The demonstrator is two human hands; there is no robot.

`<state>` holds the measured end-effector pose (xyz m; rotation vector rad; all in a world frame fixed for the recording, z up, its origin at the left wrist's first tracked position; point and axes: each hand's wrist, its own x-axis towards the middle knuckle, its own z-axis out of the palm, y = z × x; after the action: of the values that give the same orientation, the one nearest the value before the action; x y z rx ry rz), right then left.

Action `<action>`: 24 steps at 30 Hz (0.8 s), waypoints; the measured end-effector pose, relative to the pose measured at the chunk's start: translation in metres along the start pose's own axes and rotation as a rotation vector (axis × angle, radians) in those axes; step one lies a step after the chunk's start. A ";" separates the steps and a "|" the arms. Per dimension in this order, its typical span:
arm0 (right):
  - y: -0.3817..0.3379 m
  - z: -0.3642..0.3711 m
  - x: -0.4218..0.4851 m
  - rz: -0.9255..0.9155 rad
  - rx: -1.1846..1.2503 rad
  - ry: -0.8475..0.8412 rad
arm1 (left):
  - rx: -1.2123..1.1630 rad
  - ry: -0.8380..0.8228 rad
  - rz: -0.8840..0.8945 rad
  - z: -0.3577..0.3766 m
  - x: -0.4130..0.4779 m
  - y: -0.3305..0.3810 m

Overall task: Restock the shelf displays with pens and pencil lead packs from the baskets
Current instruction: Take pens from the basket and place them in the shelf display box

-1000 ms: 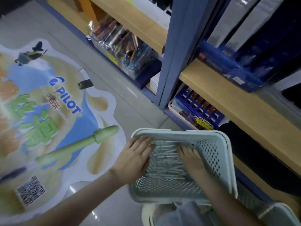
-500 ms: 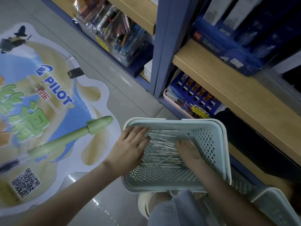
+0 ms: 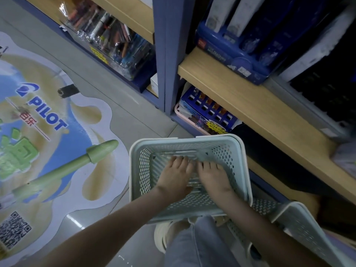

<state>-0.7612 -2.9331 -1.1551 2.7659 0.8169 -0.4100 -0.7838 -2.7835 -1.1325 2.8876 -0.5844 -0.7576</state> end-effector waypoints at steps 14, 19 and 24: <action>0.022 -0.021 -0.013 -0.017 0.171 0.169 | -0.016 0.241 0.125 0.014 0.039 0.002; 0.037 -0.055 -0.024 0.074 0.362 0.044 | 0.109 0.255 0.150 -0.014 0.025 0.004; 0.060 -0.107 -0.056 0.247 0.886 -0.072 | 0.083 0.268 0.114 -0.070 -0.004 0.007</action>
<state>-0.7513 -2.9786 -1.0287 3.5451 0.2822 -1.0132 -0.7555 -2.7884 -1.0684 2.9290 -0.7526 -0.3304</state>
